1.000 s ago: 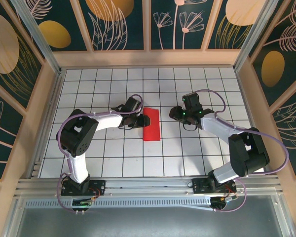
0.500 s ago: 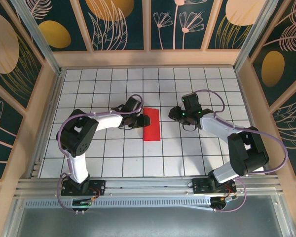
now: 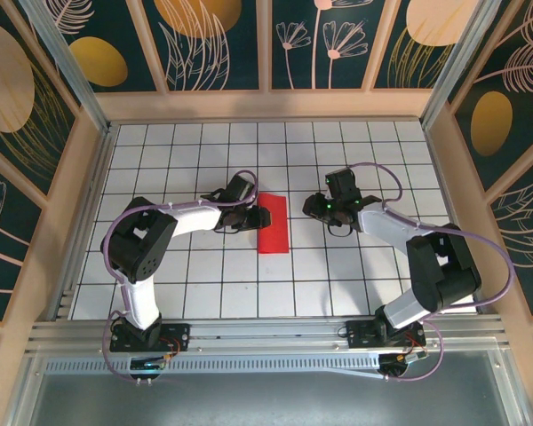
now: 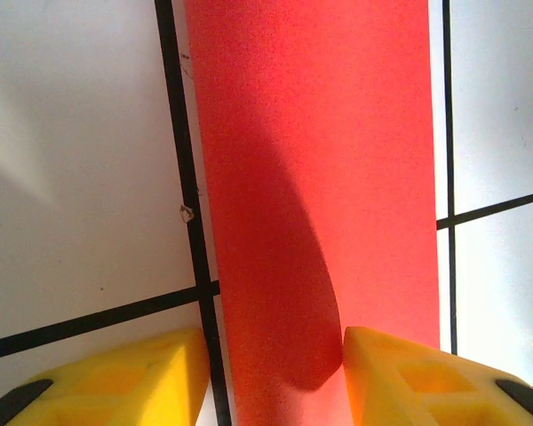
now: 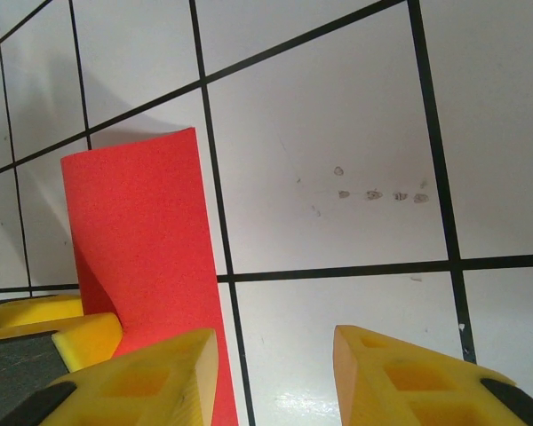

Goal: Fold a paper plane with a square sheet of paper (fold left side to right side)
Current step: Hold the square sheet of paper at the center of the table.

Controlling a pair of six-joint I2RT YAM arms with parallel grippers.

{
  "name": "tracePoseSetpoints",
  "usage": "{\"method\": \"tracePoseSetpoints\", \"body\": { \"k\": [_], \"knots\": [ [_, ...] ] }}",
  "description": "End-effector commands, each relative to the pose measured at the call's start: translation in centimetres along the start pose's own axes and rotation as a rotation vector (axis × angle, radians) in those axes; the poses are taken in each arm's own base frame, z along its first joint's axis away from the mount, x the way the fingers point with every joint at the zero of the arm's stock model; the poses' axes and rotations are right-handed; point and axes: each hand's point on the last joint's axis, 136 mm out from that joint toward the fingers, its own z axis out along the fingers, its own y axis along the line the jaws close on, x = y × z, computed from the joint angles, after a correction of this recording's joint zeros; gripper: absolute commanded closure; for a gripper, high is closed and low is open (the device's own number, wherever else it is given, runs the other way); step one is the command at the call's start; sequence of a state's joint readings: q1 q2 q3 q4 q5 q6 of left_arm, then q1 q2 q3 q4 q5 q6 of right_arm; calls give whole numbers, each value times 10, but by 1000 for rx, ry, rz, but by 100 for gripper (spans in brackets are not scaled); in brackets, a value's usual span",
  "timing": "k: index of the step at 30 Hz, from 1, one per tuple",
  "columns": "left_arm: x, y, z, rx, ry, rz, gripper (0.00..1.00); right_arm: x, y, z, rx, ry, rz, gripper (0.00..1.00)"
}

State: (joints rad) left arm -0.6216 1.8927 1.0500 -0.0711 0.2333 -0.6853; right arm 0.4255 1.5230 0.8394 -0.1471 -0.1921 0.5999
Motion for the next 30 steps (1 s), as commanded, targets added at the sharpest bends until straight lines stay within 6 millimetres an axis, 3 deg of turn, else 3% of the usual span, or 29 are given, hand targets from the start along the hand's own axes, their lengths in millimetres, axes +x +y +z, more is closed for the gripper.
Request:
{"method": "tracePoseSetpoints", "body": {
  "k": [1, 18, 30],
  "knots": [
    [33, 50, 16, -165, 83, -22, 54, -3, 9, 2, -17, 0, -32, 61],
    [27, 62, 9, -179, 62, -46, 55, 0, 11, 5, -20, 13, -37, 61],
    [29, 60, 16, -154, 74, -63, 54, 2, 15, 7, -30, 21, -41, 61]
  ]
}}
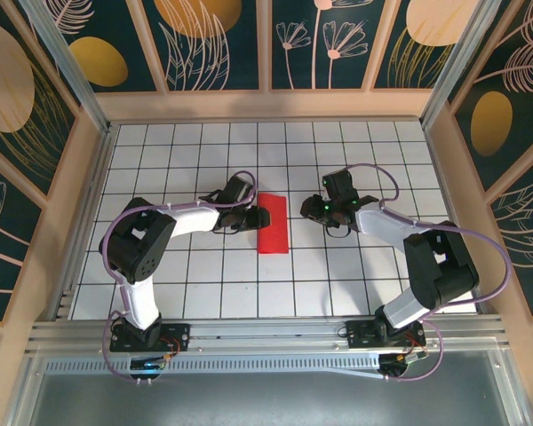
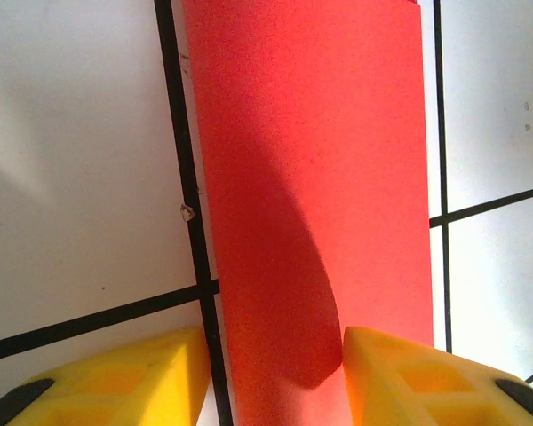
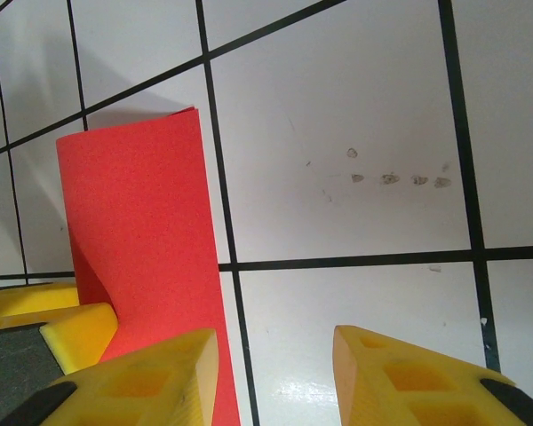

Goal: Fold a paper plane with a square sheet of paper (fold left side to right side)
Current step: Hold the square sheet of paper at the center of the table.

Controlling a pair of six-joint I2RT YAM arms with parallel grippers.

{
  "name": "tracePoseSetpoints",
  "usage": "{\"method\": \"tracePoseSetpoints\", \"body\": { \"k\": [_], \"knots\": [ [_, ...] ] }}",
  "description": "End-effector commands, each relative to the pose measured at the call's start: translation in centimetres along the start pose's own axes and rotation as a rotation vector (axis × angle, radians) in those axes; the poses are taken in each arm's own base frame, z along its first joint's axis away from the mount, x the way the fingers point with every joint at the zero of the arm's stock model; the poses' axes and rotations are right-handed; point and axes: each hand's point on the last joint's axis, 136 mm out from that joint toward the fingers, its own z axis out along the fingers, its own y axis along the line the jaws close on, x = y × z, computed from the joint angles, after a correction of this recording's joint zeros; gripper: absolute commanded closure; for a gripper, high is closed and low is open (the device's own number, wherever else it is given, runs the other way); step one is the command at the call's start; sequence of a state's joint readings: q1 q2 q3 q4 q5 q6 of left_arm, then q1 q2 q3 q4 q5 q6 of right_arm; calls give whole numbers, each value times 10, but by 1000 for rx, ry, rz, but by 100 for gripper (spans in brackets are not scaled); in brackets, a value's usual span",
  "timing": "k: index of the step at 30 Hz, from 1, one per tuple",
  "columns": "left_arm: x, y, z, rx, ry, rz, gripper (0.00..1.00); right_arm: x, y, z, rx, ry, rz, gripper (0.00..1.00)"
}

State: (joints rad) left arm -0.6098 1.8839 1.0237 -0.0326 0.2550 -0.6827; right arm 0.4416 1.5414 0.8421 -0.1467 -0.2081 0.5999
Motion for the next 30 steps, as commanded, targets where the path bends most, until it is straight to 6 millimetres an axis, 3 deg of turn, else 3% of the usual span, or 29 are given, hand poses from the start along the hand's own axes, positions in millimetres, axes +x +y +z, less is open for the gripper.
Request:
{"method": "tracePoseSetpoints", "body": {
  "k": [1, 13, 14, 21, 25, 30],
  "knots": [
    [31, 60, 16, -181, 84, -63, 54, -6, 11, 1, -22, -7, -33, 61],
    [28, 64, 18, -192, 72, -71, 54, -1, 12, 3, -26, 7, -36, 61],
    [37, 71, 18, -205, 89, -77, 54, -1, 12, 3, -26, 6, -38, 61],
    [40, 74, 20, -209, 99, -80, 54, 1, 18, 5, -52, 22, -46, 61],
    [40, 74, 20, -207, 101, -76, 54, 9, 34, 11, -131, 70, -55, 68],
    [40, 74, 20, -211, 100, -75, 54, 25, 58, 26, -248, 145, -48, 86]
  ]
}}
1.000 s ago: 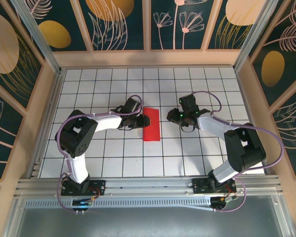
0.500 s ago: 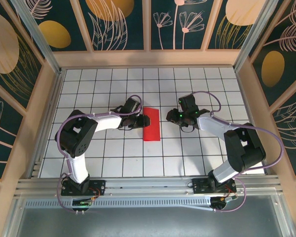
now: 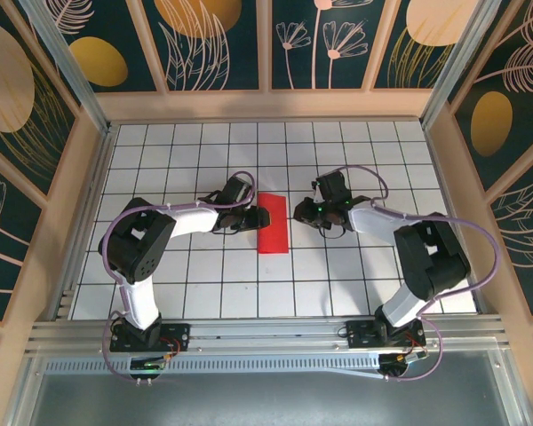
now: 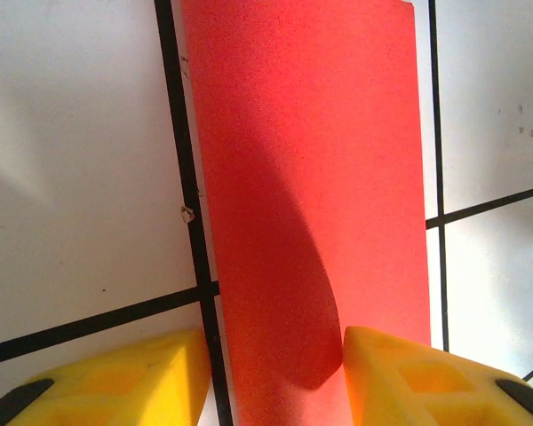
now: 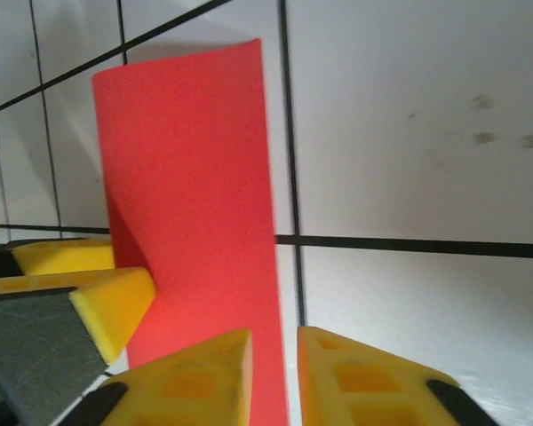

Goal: Fold a paper plane with a square sheet of paper (fold left side to right side)
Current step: Hold the square sheet of paper at the center of the table.

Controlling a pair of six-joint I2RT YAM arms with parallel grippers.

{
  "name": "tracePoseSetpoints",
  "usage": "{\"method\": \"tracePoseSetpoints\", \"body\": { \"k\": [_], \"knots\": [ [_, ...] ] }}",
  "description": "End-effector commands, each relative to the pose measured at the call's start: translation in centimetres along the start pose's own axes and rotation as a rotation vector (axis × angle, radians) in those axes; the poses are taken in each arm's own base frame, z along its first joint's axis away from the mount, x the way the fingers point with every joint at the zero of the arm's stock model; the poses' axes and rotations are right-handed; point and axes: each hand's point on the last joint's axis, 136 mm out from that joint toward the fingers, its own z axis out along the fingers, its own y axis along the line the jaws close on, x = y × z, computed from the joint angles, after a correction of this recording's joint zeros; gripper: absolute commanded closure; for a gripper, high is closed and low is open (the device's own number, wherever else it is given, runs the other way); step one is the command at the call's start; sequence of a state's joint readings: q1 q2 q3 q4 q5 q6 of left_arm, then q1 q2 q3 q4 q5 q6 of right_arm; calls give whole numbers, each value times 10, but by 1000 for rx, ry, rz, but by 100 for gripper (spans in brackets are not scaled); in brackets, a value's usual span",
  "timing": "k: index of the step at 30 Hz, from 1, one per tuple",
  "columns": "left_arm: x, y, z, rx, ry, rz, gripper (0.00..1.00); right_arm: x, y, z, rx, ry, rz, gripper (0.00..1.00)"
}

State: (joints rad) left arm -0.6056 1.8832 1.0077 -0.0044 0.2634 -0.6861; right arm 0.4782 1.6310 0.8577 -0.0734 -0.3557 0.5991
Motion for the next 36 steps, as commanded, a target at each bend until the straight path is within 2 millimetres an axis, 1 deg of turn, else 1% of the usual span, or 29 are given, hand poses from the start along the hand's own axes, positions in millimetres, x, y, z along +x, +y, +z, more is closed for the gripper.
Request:
{"method": "tracePoseSetpoints", "body": {
  "k": [1, 3, 8, 9, 10, 15, 20, 24, 27, 29, 32, 35, 36],
  "knots": [
    [40, 74, 18, -225, 107, -71, 54, 3, 34, 12, -135, 38, -26, 90],
    [41, 74, 18, -225, 107, -71, 54, 7, 39, 21, -143, 57, -30, 99],
    [41, 75, 17, -229, 108, -68, 54, 9, 39, 34, -144, 79, -21, 100],
    [41, 75, 18, -229, 108, -68, 54, 16, 43, 38, -144, 93, -31, 100],
    [40, 75, 17, -229, 107, -68, 54, 16, 42, 39, -140, 94, -30, 100],
    [41, 74, 18, -228, 109, -67, 55, 23, 31, 47, -100, 119, -17, 100],
    [40, 74, 18, -227, 108, -67, 55, 32, 15, 53, -37, 143, 1, 100],
    [36, 71, 15, -220, 94, -64, 55, 40, 2, 56, 13, 165, 18, 100],
    [25, 67, 8, -212, 69, -62, 53, 47, -7, 59, 40, 183, 28, 100],
    [13, 61, -3, -186, 36, -72, 51, 52, -14, 60, 60, 195, 33, 100],
    [-10, 54, -25, -156, -34, -79, 49, 57, -19, 62, 77, 208, 37, 100],
    [-33, 42, -52, -114, -115, -66, 45, 60, -21, 64, 82, 217, 40, 100],
    [-37, 40, -56, -103, -128, -59, 45, 61, -22, 66, 85, 219, 40, 100]
  ]
}}
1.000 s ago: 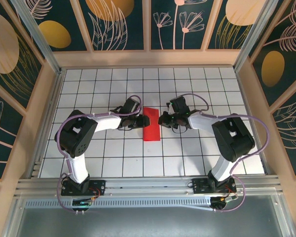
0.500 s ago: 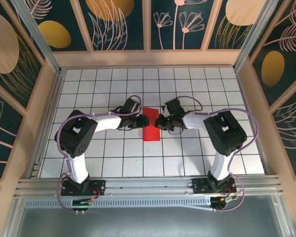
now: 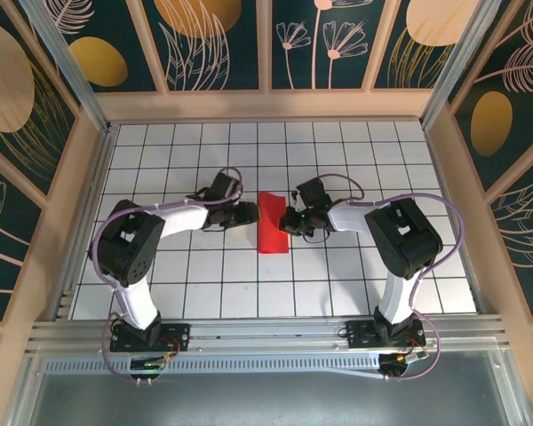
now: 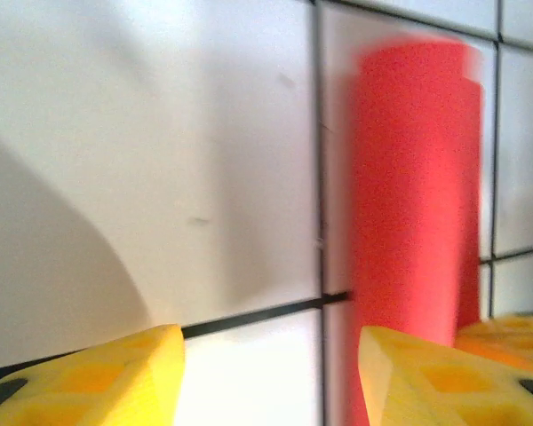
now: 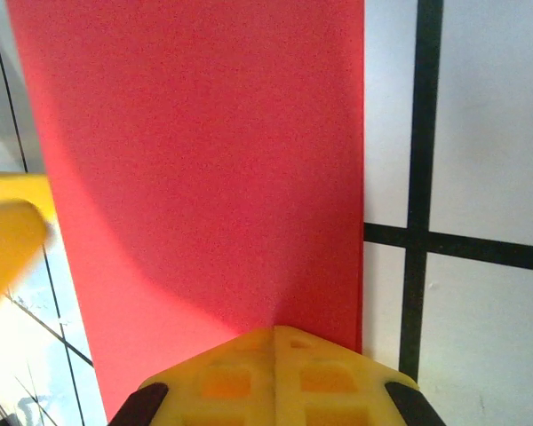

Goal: Fold a paper plane with a square sheet of paper (fold left side to right side)
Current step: Hold the square sheet of paper at the center of the table, then first fold the square sheet of paper in half at the center of the table.

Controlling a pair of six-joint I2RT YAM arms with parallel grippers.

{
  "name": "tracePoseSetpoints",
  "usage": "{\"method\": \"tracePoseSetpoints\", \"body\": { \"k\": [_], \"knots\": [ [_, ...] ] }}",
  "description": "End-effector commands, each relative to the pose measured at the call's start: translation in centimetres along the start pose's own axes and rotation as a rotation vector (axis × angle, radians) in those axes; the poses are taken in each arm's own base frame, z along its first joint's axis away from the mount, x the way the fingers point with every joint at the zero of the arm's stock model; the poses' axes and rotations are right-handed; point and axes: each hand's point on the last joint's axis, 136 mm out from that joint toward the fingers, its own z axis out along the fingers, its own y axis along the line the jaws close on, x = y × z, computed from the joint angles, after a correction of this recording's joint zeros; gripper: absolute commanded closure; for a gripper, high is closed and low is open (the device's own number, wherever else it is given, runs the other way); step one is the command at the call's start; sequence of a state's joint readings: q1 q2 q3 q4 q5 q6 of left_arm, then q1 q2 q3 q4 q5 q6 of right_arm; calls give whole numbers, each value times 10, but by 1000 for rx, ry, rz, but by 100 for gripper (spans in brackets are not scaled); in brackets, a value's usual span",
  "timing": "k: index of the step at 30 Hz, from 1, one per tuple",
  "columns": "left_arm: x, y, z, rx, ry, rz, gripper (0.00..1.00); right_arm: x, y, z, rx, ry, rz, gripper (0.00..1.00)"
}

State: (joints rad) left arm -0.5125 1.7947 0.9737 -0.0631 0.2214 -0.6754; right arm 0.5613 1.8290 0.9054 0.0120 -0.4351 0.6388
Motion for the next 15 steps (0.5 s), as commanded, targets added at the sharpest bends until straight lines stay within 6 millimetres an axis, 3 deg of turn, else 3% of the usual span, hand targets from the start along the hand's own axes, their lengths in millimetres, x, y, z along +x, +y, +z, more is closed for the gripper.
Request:
{"method": "tracePoseSetpoints", "body": {
  "k": [1, 3, 7, 10, 15],
  "knots": [
    [-35, -12, -42, 16, -121, 35, 45, 24, -33, 16, 125, 73, 50, 100],
    [-42, -29, -56, 78, -149, 78, 47, 25, -35, 17, 136, 76, 51, 100],
    [-35, -65, -68, 267, -124, 140, 61, 28, -38, 20, 150, 87, 54, 100],
    [-14, -74, -58, 379, -44, 130, 68, 29, -40, 20, 164, 90, 55, 100],
    [7, -75, -35, 395, 34, 119, 75, 31, -44, 18, 184, 87, 56, 100]
  ]
}}
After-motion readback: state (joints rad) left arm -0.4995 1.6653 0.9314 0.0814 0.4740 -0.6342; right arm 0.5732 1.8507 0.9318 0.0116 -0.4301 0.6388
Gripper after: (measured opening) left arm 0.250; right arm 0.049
